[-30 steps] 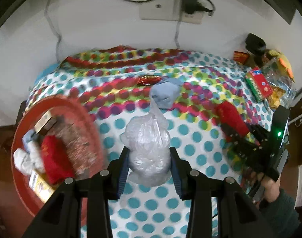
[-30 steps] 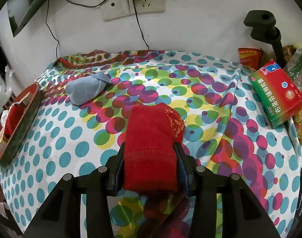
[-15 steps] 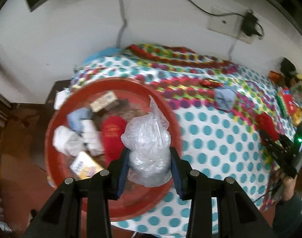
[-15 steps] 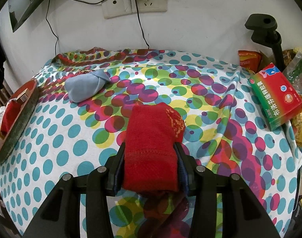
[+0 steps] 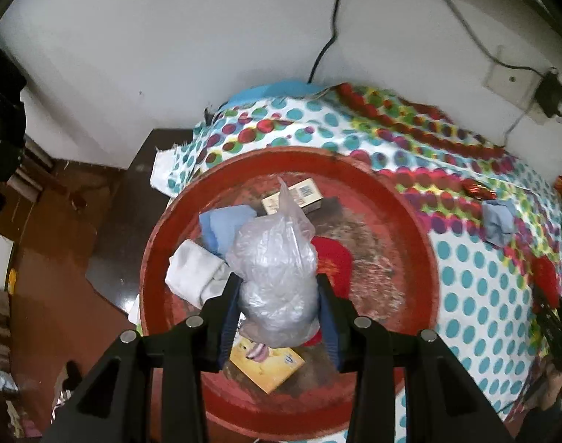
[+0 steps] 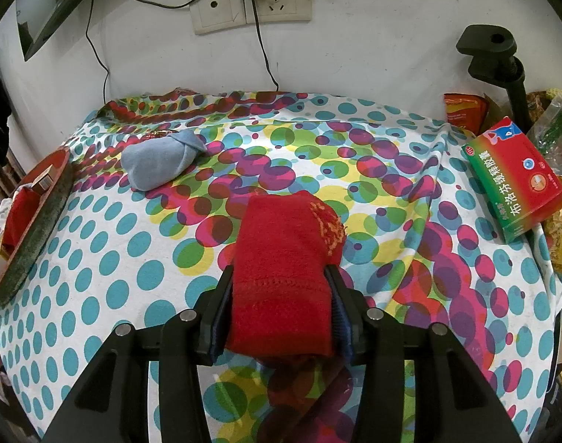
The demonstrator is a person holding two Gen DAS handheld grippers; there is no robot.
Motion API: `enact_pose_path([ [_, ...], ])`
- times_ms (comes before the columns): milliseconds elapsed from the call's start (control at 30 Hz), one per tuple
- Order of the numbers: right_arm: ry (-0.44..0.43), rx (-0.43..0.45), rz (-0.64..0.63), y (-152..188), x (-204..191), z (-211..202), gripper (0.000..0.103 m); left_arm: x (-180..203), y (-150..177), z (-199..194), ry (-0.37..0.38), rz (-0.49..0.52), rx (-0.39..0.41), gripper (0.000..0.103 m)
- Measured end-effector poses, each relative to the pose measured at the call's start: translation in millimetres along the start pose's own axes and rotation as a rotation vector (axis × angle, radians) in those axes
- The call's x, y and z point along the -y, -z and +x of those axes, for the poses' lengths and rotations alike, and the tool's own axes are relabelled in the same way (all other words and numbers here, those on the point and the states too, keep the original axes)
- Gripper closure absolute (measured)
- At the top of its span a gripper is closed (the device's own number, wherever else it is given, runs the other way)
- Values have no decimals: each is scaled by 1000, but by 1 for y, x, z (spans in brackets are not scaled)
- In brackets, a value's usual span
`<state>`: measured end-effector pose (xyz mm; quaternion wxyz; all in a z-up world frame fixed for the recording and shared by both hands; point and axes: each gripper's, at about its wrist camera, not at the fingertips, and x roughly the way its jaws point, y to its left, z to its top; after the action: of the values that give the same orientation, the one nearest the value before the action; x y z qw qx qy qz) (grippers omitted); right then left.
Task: Organize objects
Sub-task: 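Carry the clear plastic bag onto the red tray and open the left gripper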
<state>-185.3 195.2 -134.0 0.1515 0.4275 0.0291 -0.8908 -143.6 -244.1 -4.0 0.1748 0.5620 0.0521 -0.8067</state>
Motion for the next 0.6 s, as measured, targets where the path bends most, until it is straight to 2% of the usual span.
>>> enact_pose_path([
  [367, 3, -1, -3, 0, 0, 0, 56, -2, -12, 33, -18, -10, -41, 62],
  [600, 20, -9, -22, 0, -5, 1, 51, 6, -7, 37, -29, 45, -46, 56],
])
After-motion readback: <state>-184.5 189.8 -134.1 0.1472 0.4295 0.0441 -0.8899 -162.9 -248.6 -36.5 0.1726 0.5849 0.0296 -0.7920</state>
